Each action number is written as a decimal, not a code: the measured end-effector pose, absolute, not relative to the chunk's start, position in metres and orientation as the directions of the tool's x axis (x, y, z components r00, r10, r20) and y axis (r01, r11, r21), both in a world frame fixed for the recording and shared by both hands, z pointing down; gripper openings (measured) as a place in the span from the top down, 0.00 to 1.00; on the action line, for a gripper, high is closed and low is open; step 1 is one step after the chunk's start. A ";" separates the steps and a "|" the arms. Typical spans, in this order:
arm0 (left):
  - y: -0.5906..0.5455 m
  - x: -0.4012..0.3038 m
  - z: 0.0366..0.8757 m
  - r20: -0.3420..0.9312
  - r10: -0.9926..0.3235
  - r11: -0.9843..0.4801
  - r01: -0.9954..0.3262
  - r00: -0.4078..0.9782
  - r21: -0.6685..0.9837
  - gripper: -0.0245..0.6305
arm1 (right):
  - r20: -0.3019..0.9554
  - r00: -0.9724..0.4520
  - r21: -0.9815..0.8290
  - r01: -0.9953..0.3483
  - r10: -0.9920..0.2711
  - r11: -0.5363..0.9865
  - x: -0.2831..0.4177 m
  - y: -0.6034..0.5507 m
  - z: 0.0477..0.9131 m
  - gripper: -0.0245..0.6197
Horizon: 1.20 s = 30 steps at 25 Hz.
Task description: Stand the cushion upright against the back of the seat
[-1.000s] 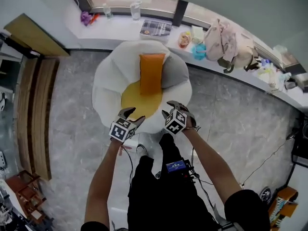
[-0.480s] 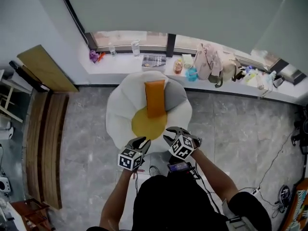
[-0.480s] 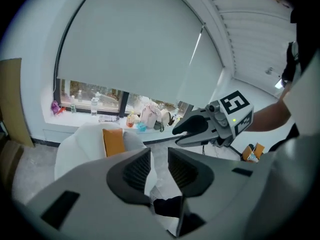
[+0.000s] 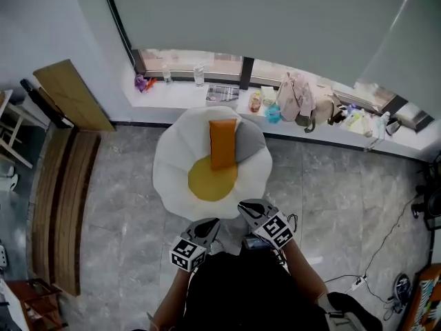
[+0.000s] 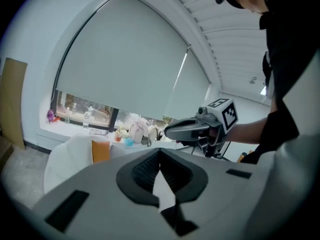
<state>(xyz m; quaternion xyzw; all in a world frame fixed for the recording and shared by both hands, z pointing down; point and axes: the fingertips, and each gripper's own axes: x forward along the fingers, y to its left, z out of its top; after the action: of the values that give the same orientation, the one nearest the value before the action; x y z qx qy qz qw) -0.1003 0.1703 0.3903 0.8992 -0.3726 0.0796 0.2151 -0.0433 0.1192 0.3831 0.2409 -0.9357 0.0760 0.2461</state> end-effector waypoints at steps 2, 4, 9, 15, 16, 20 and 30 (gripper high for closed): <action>0.179 -0.088 0.374 0.267 -0.643 -0.654 -0.696 0.718 0.296 0.94 | 0.475 -0.781 -0.078 -0.497 -0.406 0.864 -0.030 0.131 0.377 0.91; 0.182 -0.076 0.362 0.241 -0.656 -0.656 -0.699 0.715 0.286 0.94 | 0.457 -0.793 -0.134 -0.509 -0.402 0.850 -0.015 0.138 0.376 0.91; 0.177 -0.033 0.340 0.197 -0.676 -0.640 -0.698 0.710 0.321 0.94 | 0.416 -0.837 -0.166 -0.453 -0.355 0.876 0.018 0.147 0.360 0.92; 0.176 0.038 0.333 0.221 -0.703 -0.622 -0.735 0.676 0.269 0.94 | 0.357 -0.874 -0.167 -0.406 -0.329 0.899 0.084 0.158 0.336 0.93; 0.178 0.049 0.331 0.216 -0.705 -0.623 -0.735 0.676 0.268 0.94 | 0.336 -0.884 -0.177 -0.398 -0.324 0.900 0.095 0.159 0.335 0.93; 0.188 0.079 0.328 0.216 -0.722 -0.597 -0.750 0.657 0.285 0.94 | 0.298 -0.904 -0.229 -0.380 -0.308 0.896 0.130 0.165 0.333 0.93; 0.203 0.113 0.328 0.222 -0.756 -0.545 -0.780 0.615 0.307 0.94 | 0.269 -0.913 -0.223 -0.368 -0.306 0.903 0.190 0.176 0.324 0.93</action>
<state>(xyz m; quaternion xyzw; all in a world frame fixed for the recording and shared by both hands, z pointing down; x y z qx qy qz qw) 0.1132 0.2034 0.3279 0.8782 -0.4375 0.0315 0.1905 0.1902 0.1756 0.3239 0.1739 -0.9687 0.1354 0.1144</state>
